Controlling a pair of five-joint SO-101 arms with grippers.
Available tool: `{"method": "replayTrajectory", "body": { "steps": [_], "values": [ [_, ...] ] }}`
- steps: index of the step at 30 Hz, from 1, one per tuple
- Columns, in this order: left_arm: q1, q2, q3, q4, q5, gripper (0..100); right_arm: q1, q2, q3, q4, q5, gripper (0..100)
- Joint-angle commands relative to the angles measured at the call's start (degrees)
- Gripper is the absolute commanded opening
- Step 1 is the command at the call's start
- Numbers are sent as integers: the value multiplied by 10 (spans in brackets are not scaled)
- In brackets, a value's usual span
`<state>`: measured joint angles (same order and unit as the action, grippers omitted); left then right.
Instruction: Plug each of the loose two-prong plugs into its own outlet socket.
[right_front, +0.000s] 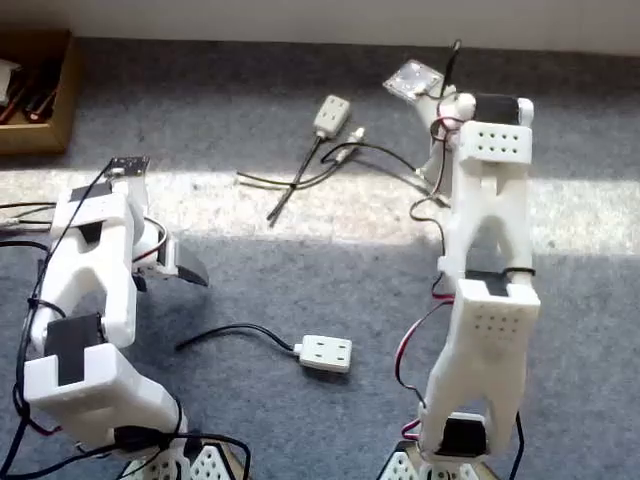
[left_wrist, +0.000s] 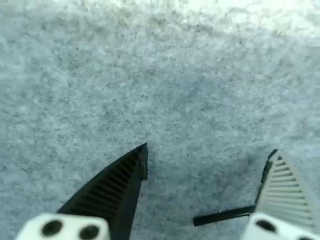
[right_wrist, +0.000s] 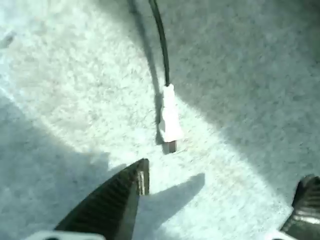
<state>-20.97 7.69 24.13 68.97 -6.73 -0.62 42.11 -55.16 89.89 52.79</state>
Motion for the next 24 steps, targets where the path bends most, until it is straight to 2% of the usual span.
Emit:
{"method": "replayTrajectory", "body": {
  "steps": [1,8,19,24],
  "values": [
    [-4,-9,14,-34,2,361,26,94,-178,-2,20,433],
    [-3,-4,19,-60,2,361,20,213,-279,29,21,433],
    [-2,-3,21,-73,4,361,-1,219,-283,13,19,433],
    [-2,-3,36,-104,4,361,-23,212,-330,66,19,433]
  ]
}}
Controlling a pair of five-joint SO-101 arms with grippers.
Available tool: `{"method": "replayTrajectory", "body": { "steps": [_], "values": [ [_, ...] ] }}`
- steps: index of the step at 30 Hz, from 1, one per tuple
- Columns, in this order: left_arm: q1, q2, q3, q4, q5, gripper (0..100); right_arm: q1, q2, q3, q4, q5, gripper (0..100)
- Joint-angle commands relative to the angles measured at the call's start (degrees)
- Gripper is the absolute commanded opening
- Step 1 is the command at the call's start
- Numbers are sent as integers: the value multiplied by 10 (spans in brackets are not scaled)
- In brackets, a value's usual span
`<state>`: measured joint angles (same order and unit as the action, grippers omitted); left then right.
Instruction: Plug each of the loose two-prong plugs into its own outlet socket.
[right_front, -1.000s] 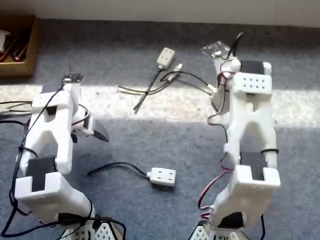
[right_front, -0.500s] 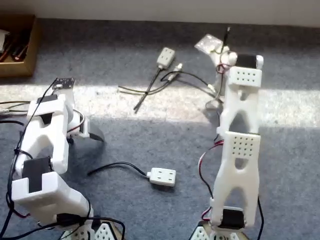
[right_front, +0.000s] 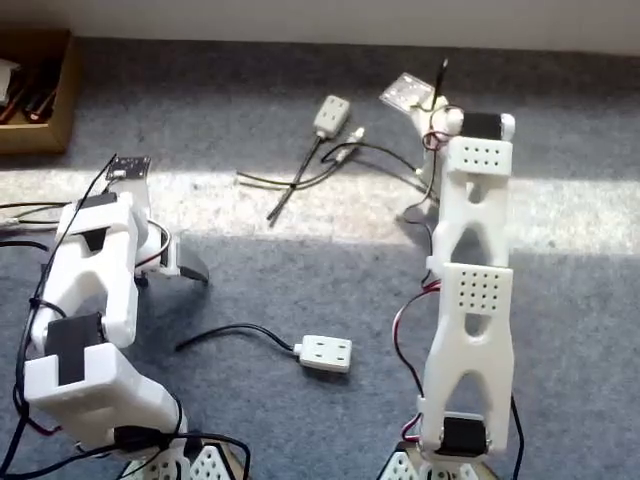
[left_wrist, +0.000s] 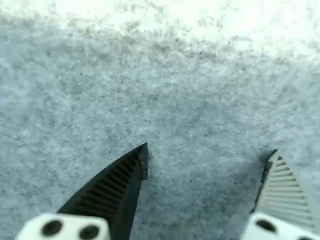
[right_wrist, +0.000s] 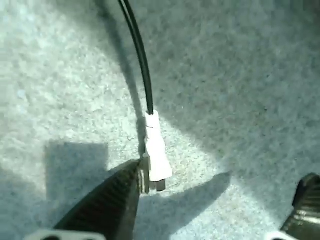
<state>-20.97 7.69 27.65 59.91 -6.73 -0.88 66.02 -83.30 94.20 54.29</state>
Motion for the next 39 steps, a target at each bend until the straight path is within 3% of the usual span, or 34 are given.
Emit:
{"method": "replayTrajectory", "body": {
  "steps": [1,10,19,23,28,33,39],
  "values": [
    [-2,-4,1,-13,3,361,-29,-25,-54,25,4,433],
    [-2,-4,2,-11,3,361,-41,55,-52,-83,5,427],
    [-2,-4,2,-11,3,361,-8,80,-51,-70,5,90],
    [-2,-4,2,-11,4,361,0,102,-32,-61,5,61],
    [-2,-3,2,-15,4,361,-1,117,-34,38,-1,12],
    [12,-3,11,-27,3,361,25,65,-82,68,-166,6],
    [26,-3,33,-67,2,361,73,-92,22,70,-257,6]
  ]
}}
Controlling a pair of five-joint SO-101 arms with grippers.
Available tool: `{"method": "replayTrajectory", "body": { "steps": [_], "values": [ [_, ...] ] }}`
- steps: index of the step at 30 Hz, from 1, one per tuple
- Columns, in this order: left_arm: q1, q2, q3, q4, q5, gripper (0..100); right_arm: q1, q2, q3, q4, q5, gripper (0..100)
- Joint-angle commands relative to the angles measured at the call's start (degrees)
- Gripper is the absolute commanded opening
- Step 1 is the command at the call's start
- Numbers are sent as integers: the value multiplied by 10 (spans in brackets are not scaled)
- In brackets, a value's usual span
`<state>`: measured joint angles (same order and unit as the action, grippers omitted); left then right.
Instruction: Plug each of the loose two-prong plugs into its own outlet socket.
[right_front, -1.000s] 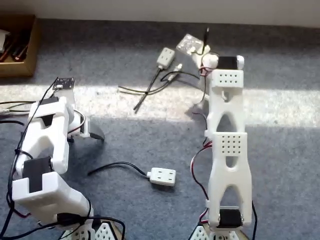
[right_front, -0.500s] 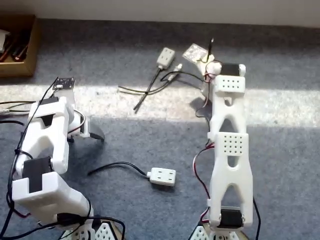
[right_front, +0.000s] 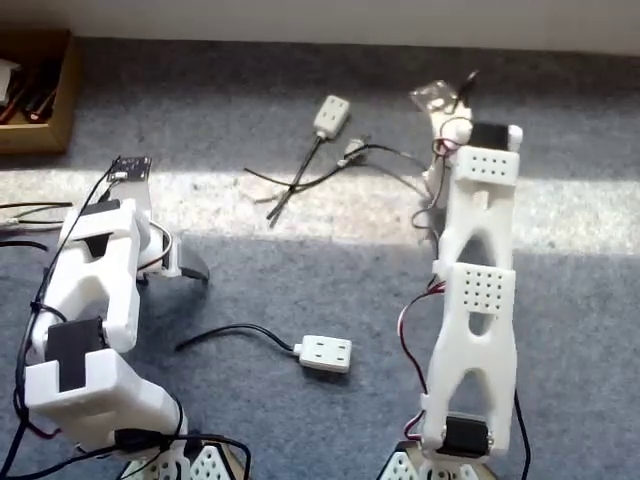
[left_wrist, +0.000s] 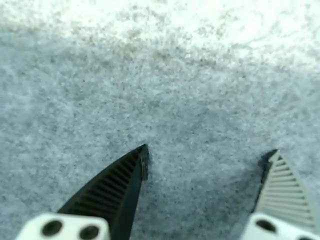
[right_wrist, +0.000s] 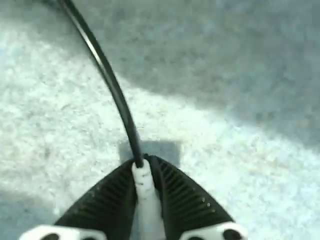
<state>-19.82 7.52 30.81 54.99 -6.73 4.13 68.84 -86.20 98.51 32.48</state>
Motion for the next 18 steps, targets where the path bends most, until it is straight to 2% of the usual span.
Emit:
{"method": "replayTrajectory", "body": {
  "steps": [1,5,12,14,18],
  "values": [
    [15,-1,1,-18,2,361,24,-164,99,27,-40,6],
    [15,-1,1,-19,2,361,2,-385,333,26,-46,6],
    [20,-1,4,-19,2,361,-108,-759,759,23,-60,6],
    [20,-1,4,-19,2,361,-110,-840,853,23,-25,6],
    [20,-1,5,-19,2,361,-94,-986,1024,23,98,6]
  ]
}}
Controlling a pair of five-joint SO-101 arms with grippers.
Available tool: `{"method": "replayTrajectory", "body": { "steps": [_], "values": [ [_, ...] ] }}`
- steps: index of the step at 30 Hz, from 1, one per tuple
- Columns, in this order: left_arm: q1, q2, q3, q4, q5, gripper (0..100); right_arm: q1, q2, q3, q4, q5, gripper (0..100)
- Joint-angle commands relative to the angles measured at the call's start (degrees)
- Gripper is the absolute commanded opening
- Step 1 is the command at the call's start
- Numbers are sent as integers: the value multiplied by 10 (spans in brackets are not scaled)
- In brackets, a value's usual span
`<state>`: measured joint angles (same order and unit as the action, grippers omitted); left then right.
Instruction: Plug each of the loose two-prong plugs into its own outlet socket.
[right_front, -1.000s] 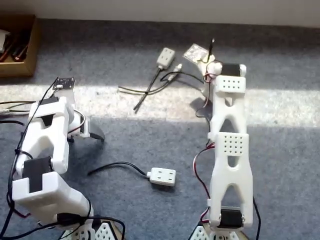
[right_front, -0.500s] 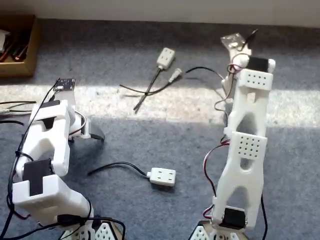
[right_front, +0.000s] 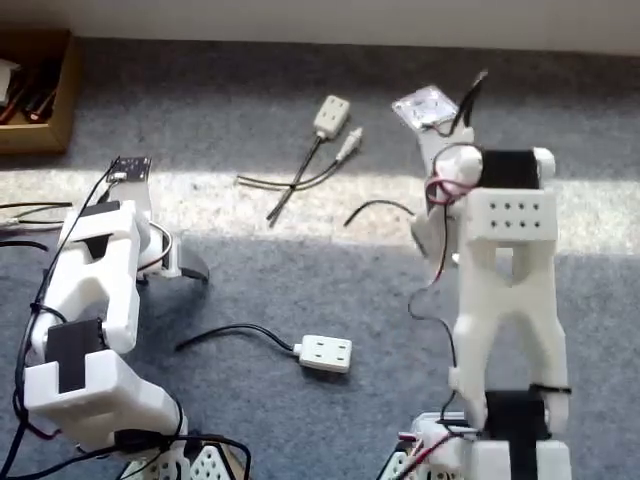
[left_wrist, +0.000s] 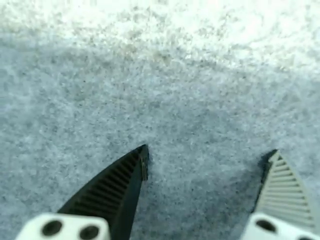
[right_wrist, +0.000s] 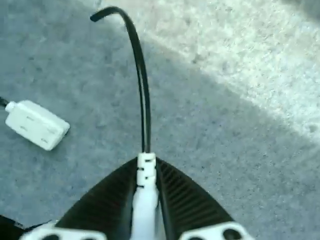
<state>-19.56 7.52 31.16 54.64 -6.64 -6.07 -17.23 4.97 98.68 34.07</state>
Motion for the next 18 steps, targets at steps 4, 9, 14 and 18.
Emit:
{"method": "replayTrajectory", "body": {
  "steps": [4,9,14,18],
  "values": [
    [17,-1,1,-16,1,361,43,-239,274,22,262,6],
    [17,-1,2,-16,1,361,57,-327,377,-31,292,6],
    [17,-1,2,-15,1,361,62,-328,387,-182,164,6],
    [17,-1,2,-15,1,361,63,-290,388,-277,62,6]
  ]
}}
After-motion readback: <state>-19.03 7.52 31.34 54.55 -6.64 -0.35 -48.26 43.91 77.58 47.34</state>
